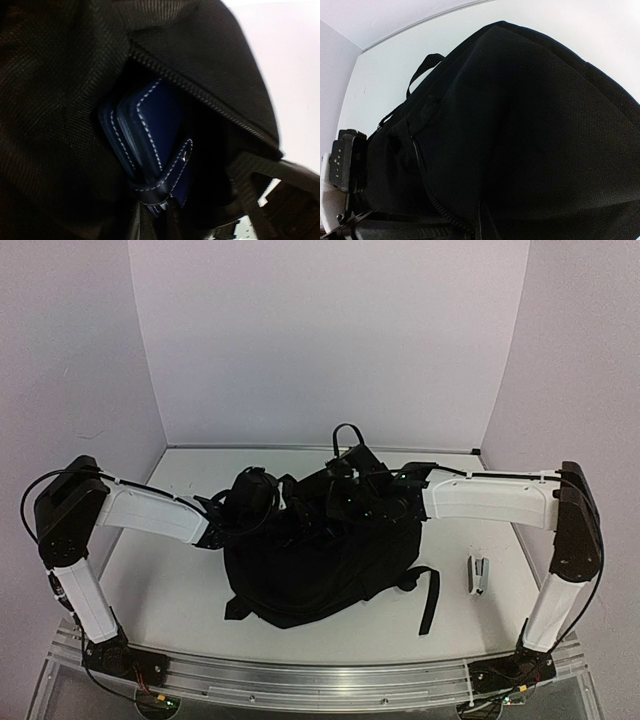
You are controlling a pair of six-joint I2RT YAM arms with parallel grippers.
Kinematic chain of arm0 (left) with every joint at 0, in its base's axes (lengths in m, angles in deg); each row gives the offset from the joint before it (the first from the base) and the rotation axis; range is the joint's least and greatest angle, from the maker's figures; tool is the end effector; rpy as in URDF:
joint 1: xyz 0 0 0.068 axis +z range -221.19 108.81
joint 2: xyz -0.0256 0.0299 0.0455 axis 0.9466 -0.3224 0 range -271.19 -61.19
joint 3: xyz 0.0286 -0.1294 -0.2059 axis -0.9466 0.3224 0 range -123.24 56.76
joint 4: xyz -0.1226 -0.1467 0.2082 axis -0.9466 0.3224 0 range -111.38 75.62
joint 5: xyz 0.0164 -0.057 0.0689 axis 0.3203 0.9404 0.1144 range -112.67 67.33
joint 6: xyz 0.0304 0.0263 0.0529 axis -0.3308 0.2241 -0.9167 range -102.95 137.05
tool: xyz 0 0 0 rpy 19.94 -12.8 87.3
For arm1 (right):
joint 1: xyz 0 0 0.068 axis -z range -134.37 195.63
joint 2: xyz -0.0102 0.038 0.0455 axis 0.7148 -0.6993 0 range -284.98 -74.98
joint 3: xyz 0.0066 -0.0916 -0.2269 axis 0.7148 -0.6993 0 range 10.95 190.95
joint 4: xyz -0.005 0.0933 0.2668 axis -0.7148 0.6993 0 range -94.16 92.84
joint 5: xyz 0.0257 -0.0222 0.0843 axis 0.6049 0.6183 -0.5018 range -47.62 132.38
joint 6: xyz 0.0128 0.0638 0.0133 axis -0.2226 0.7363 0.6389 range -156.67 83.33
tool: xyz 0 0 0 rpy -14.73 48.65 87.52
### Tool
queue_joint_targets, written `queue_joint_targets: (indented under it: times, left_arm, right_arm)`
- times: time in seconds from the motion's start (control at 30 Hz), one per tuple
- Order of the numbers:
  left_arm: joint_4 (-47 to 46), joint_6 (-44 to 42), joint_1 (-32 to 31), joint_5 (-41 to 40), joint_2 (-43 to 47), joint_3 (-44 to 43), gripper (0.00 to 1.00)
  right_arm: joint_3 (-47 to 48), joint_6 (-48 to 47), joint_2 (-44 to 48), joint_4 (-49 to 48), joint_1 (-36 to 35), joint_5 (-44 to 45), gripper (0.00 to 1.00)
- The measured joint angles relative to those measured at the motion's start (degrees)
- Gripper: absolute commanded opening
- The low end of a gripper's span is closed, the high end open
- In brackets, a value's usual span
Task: Pack the student bag
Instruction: Place the personal item in the student bag.
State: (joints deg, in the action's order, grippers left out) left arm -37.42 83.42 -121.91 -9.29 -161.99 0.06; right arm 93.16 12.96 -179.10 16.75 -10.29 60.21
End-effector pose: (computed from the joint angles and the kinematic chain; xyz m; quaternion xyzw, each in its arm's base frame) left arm 0.2491 -0.3239 0.1423 -0.0566 0.8518 -0.4881 0.1815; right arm 0.2593 0.3545 0.2128 0.0123 0.9074 0.2290 0.3523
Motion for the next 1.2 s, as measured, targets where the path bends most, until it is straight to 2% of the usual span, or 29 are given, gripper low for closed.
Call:
queue_joint_targets:
  times: [0.2, 0.63, 0.7, 0.83, 0.97, 1.03, 1.1, 1.2]
  left_arm:
    - [-0.7, -0.5, 0.0, 0.5, -3.6, -2.5, 0.09]
    - [-0.8, -5.2, -0.2, 0.1, -10.1, -11.1, 0.08]
    - [-0.8, -5.7, -0.2, -0.1, -10.1, -11.1, 0.11]
    - [-1.1, -6.5, -0.3, -0.9, -9.6, -10.2, 0.29]
    - [-1.1, -7.0, -0.3, -1.9, -6.1, -6.8, 0.34]
    - [0.0, -7.4, -0.3, -2.3, -3.7, -5.2, 0.38]
    - [1.5, -7.9, -0.2, -2.6, -1.2, -3.7, 0.45]
    - [3.7, -8.4, 0.5, -2.4, 3.6, -0.8, 0.55]
  right_arm:
    - [0.0, 0.0, 0.0, 0.1, 0.0, -0.3, 0.0]
    - [-0.6, 0.2, 0.0, -0.3, 0.0, -0.5, 0.0]
    - [-0.8, 0.2, 0.0, -0.3, 0.0, -0.5, 0.0]
    - [-1.1, 0.3, 0.0, -0.6, 0.0, -0.6, 0.01]
    - [-1.4, 0.1, 0.0, -0.8, 0.0, -0.8, 0.12]
    - [-1.4, -0.1, 0.2, -0.8, 0.0, -1.1, 0.21]
    - [-1.5, -0.4, 0.9, -0.9, 0.0, -2.0, 0.4]
    - [-2.3, -1.7, 3.7, -0.9, 0.0, -4.0, 0.59]
